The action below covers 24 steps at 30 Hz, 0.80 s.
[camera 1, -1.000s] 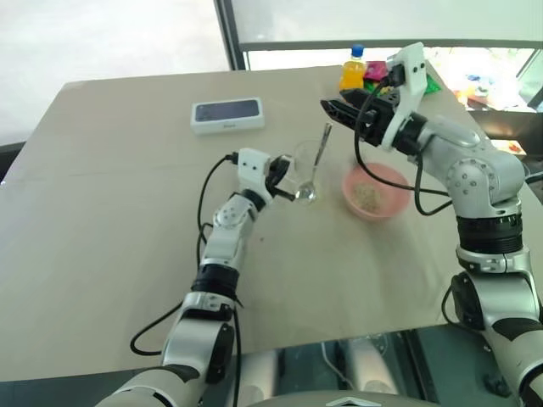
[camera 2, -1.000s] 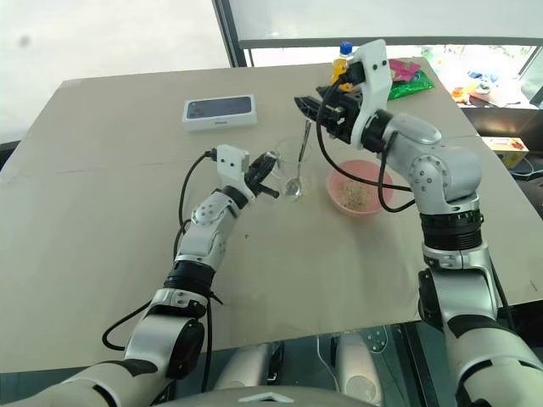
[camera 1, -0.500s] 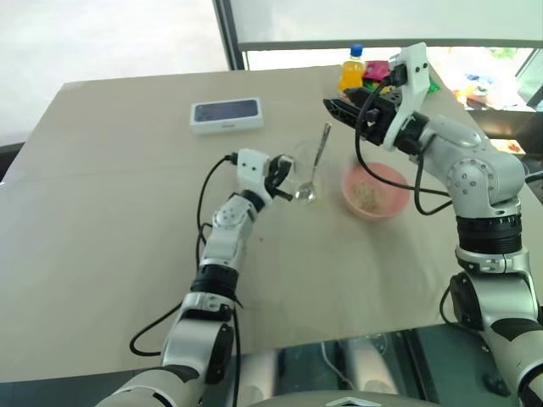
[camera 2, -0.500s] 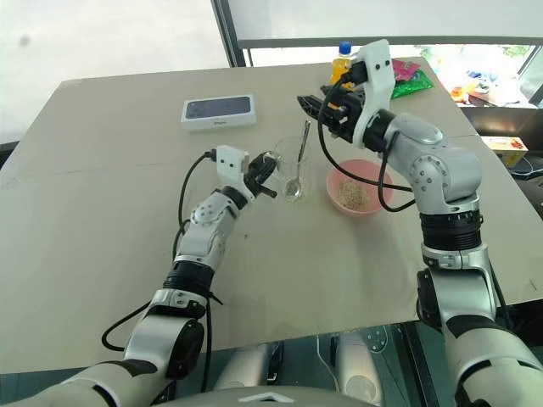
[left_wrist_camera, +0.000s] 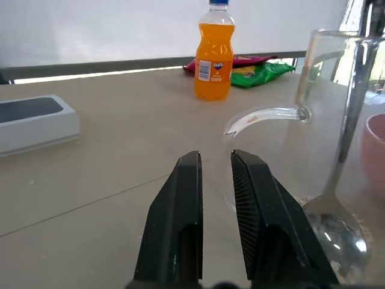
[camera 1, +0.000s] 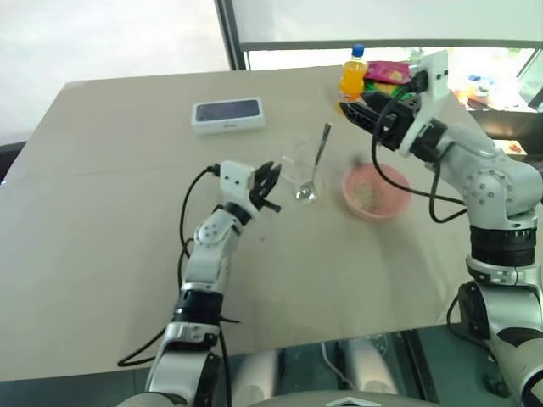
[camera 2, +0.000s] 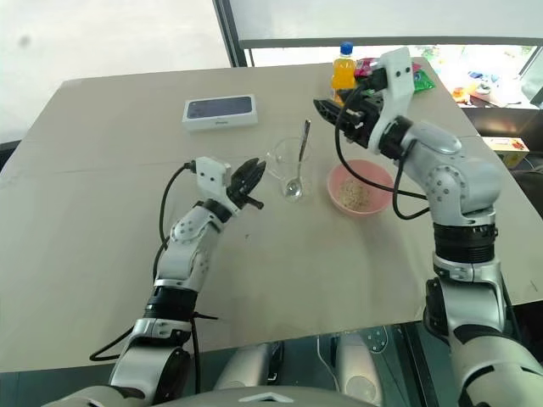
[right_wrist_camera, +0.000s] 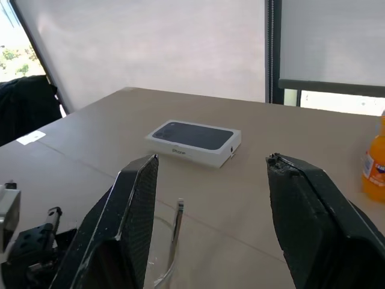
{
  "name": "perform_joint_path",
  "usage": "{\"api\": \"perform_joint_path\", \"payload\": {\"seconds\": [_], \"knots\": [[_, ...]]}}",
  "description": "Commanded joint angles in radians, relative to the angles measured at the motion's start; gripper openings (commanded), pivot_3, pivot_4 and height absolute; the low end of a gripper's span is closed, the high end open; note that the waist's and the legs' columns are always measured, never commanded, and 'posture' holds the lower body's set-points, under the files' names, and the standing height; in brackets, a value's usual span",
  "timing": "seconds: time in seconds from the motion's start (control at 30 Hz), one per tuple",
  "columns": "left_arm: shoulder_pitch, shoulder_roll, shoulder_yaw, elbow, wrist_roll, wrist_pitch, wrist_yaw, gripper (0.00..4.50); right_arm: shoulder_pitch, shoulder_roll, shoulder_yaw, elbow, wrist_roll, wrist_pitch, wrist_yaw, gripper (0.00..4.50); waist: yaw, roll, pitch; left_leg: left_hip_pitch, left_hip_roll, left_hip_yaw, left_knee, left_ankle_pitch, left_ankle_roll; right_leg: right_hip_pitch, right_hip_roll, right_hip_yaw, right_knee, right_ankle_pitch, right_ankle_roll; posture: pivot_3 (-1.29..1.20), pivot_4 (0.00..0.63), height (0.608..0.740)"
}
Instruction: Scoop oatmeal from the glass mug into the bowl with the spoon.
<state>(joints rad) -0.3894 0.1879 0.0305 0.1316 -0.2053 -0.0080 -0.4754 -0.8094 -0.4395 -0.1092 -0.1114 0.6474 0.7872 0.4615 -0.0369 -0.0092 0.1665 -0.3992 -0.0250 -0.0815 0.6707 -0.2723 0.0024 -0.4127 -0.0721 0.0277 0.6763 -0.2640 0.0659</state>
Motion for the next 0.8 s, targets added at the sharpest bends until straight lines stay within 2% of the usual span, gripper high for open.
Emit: {"api": "perform_joint_path", "payload": {"seconds": [0.03, 0.17, 0.23, 0.33, 0.4, 0.43, 0.5, 0.6, 0.63, 0.67, 0.73, 0.8], "knots": [[0.054, 0.035, 0.013, -0.131, -0.031, 0.005, -0.027, 0.81, 0.042, -0.049, -0.084, -0.075, 0.024, 0.008, 0.002, 2.86, 0.001, 0.0, 0.0, 0.0, 0.0, 0.0, 0.0, 0.0, 0.0, 0.0, 0.0, 0.0, 0.0, 0.0, 0.0, 0.0, 0.15, 0.74], [0.158, 0.086, 0.037, -0.286, -0.071, 0.047, -0.039, 0.81, 0.206, -0.123, -0.165, -0.148, 0.038, 0.006, 0.026, 2.86, 0.007, 0.0, 0.0, 0.0, 0.0, 0.0, 0.0, -0.002, 0.003, 0.0, 0.0, 0.0, -0.002, 0.0, 0.0, 0.0, 0.15, 0.74], [0.263, 0.129, 0.069, -0.372, -0.088, 0.08, -0.043, 0.81, 0.36, -0.146, -0.23, -0.213, 0.059, -0.001, 0.047, 2.86, 0.009, 0.0, 0.0, 0.0, 0.001, 0.001, 0.0, -0.002, 0.004, 0.0, 0.0, 0.001, -0.002, 0.0, 0.0, 0.0, 0.15, 0.74], [0.405, 0.172, 0.11, -0.464, -0.124, 0.107, -0.06, 0.81, 0.589, -0.199, -0.231, -0.297, -0.043, -0.122, 0.105, 2.86, 0.01, 0.0, 0.0, 0.0, 0.002, 0.001, -0.002, -0.002, 0.004, 0.001, 0.0, 0.001, -0.003, 0.0, 0.0, 0.0, 0.15, 0.74], [0.517, 0.18, 0.134, -0.522, -0.146, 0.117, -0.06, 0.81, 0.756, -0.175, -0.246, -0.386, -0.017, -0.157, 0.142, 2.86, 0.009, 0.001, 0.0, 0.0, 0.003, 0.002, -0.003, -0.002, 0.004, 0.001, 0.001, 0.002, -0.005, 0.0, 0.0, 0.0, 0.15, 0.74], [0.579, 0.184, 0.141, -0.55, -0.149, 0.114, -0.065, 1.33, 0.843, -0.159, -0.245, -0.431, 0.003, -0.171, 0.167, 2.86, 0.009, 0.001, 0.0, 0.001, 0.004, 0.003, -0.002, -0.003, 0.004, 0.001, 0.0, 0.002, -0.004, 0.0, 0.0, 0.0, 0.15, 0.74], [0.693, 0.187, 0.147, -0.599, -0.148, 0.104, -0.074, 2.04, 0.995, -0.116, -0.233, -0.477, -0.004, -0.225, 0.196, 2.86, 0.01, 0.001, 0.0, 0.003, 0.005, 0.003, -0.002, -0.003, 0.004, 0.003, 0.001, 0.002, -0.004, 0.0, 0.0, 0.0, 0.15, 0.74], [0.8, 0.182, 0.148, -0.618, -0.128, 0.085, -0.071, 3.47, 1.146, -0.098, -0.183, -0.458, -0.076, -0.326, 0.256, 4.18, 0.015, 0.001, 0.001, 0.008, 0.007, 0.003, -0.002, -0.003, 0.005, 0.009, 0.001, 0.001, -0.006, -0.001, 0.0, 0.0, 0.15, 0.74], [0.824, 0.179, 0.147, -0.605, -0.108, 0.068, -0.065, 3.89, 1.176, -0.096, -0.158, -0.424, -0.117, -0.376, 0.276, 4.5, 0.017, 0.002, 0.002, 0.012, 0.007, 0.003, -0.002, -0.003, 0.005, 0.013, 0.002, 0.001, -0.008, -0.001, 0.0, 0.0, 0.15, 0.74], [0.843, 0.175, 0.145, -0.588, -0.09, 0.06, -0.053, 4.4, 1.193, -0.09, -0.139, -0.379, -0.158, -0.43, 0.284, 4.5, 0.019, 0.002, 0.002, 0.016, 0.008, 0.003, -0.002, -0.003, 0.005, 0.019, 0.002, 0.001, -0.011, -0.002, -0.001, 0.0, 0.15, 0.74], [0.854, 0.166, 0.146, -0.564, -0.042, 0.057, -0.005, 4.47, 1.193, -0.09, -0.116, -0.3, -0.231, -0.531, 0.293, 4.5, 0.019, 0.001, 0.002, 0.022, 0.011, 0.004, -0.002, -0.004, 0.005, 0.027, 0.003, 0.0, -0.016, -0.005, 0.002, 0.0, 0.15, 0.74], [0.857, 0.162, 0.14, -0.572, -0.049, 0.067, 0.0, 4.47, 1.168, -0.087, -0.119, -0.252, -0.24, -0.575, 0.299, 4.5, 0.02, 0.001, 0.002, 0.022, 0.011, 0.005, -0.001, -0.004, 0.005, 0.027, 0.002, 0.0, -0.016, -0.005, 0.002, 0.0, 0.15, 0.74]]}}
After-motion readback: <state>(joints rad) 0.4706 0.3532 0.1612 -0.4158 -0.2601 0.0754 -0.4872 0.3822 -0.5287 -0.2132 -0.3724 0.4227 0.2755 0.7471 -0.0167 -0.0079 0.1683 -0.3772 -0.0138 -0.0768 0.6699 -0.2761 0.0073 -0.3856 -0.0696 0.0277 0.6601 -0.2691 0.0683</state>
